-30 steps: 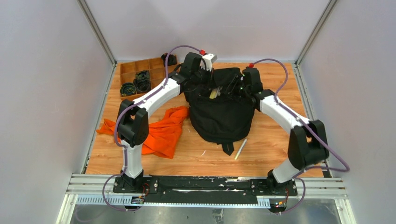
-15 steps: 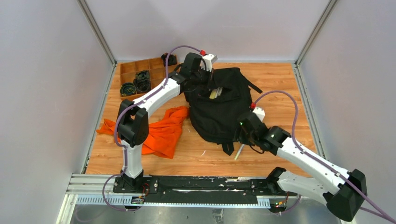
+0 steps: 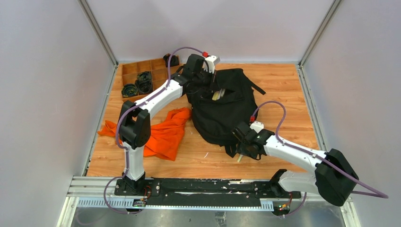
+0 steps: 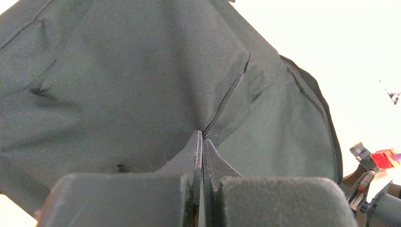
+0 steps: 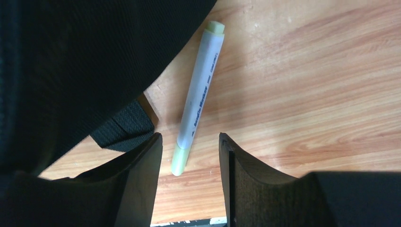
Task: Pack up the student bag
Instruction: Pick up the stationery from the center of the board.
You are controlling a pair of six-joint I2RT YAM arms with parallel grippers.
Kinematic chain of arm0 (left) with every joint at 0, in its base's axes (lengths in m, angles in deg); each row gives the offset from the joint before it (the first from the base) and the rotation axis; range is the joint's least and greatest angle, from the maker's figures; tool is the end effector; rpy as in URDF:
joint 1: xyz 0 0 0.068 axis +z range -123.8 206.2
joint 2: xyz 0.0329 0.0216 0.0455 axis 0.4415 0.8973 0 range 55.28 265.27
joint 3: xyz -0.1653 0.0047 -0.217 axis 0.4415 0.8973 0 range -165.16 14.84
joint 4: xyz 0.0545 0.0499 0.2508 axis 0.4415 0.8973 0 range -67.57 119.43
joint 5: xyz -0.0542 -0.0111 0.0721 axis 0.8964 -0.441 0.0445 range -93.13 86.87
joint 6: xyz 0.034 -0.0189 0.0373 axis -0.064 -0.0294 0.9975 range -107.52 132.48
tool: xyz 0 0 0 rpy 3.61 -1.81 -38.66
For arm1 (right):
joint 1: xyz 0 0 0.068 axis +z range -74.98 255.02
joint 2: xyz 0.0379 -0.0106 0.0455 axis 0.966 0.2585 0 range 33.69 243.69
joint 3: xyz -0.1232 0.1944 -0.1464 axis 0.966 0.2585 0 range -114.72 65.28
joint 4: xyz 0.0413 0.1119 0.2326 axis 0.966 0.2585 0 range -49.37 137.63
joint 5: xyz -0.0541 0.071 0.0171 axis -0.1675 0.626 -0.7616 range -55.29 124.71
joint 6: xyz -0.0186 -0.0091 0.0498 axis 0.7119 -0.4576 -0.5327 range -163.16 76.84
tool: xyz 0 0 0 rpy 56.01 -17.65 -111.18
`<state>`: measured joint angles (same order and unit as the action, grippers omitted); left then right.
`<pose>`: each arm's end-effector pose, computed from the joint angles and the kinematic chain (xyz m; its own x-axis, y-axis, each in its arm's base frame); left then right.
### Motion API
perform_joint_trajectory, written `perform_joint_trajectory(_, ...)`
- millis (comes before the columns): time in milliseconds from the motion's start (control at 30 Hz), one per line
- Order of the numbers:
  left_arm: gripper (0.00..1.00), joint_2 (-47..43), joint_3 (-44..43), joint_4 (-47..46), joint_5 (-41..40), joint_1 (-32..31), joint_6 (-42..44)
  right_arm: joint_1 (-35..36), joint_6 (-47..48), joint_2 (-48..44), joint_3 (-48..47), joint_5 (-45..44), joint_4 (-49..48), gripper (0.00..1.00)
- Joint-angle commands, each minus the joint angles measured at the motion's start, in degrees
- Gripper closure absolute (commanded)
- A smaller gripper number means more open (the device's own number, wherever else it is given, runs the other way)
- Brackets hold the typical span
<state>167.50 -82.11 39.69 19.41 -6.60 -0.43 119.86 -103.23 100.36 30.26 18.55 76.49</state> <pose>0.3811 -0.2617 0.2938 -0.6130 0.1497 -0.7757 0.6516 0.6511 -0.3892 0.1466 0.1318 0.1785 -0.8484 0.3303 -0.4138 0.2675 0.9418 0.2034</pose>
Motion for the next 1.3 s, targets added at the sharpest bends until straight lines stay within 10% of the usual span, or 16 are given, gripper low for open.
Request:
perform_joint_trajectory(0,1.00,-0.55,0.26,-0.63,1.06,0.02,-0.35,-1.80,0.56,2.33,-1.21,-2.16,-3.57,0.50)
perform_joint_trajectory(300,1.00,-0.64,-0.02,-0.36,0.46,0.06,-0.32,-2.61,-1.48,7.72,1.48,0.00,-7.07,0.61)
perform_joint_trajectory(567,1.00,-0.99,-0.33,-0.60,0.65,0.01,-0.45,-4.82,-3.62,-0.71,5.79,-0.81,-3.11,1.00)
perform_joint_trajectory(1000,1.00,-1.18,-0.21,-1.66,0.50,0.02,-1.44,-6.54,7.58,-22.80,-4.51,-8.74,6.70,1.00)
perform_joint_trajectory(1267,1.00,-1.63,-0.21,-2.71,0.36,0.01,-1.69,-7.08,20.95,-11.18,-16.68,0.71,-7.03,1.00)
